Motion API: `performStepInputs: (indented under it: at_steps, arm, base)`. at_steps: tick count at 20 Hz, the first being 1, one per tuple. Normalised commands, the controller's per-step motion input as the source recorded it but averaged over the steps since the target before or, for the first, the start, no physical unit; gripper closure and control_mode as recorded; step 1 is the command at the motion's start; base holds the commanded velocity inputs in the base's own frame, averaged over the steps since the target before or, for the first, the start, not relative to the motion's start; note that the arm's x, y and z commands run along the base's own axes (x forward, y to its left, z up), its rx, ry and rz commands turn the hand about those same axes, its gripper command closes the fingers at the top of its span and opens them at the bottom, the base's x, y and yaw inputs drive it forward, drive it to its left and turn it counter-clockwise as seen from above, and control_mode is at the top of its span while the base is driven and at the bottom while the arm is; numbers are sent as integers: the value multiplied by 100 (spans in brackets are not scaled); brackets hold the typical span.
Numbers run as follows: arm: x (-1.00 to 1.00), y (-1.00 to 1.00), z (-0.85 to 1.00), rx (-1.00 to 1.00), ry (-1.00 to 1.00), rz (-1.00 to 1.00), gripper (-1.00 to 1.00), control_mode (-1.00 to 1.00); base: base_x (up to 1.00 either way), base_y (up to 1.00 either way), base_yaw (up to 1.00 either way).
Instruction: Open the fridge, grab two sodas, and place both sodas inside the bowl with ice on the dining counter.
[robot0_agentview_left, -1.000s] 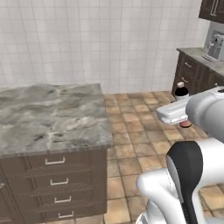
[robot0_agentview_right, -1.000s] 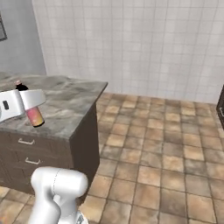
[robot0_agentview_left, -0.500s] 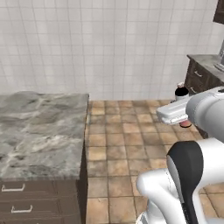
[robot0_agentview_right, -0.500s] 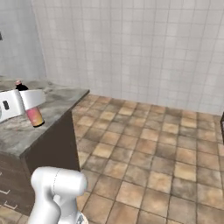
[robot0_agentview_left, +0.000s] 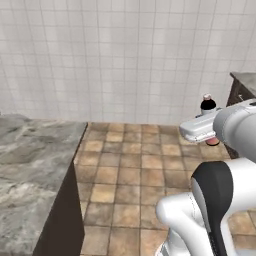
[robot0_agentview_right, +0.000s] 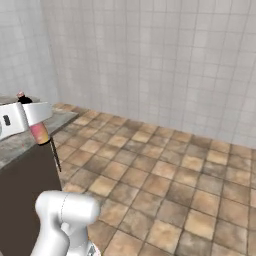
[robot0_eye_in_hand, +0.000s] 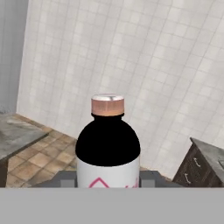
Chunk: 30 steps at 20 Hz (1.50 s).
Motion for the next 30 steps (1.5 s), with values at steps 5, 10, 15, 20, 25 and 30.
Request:
performStepInputs:
  at_steps: [5,10,15,20,25,30]
  arm:
    - [0,0,0,0,0,0,100,100]
    - [0,0,0,0,0,0,100,100]
    - [0,0,0,0,0,0,100,100]
    - [0,0,0,0,0,0,100,100]
    - [0,0,0,0,0,0,100,100]
    - [0,0,0,0,0,0,100,100]
  base:
    - [84,-74,27]
    - [90,-69,28]
    - [92,-68,28]
    - [97,-62,29]
    - [98,-62,29]
    - [99,-58,30]
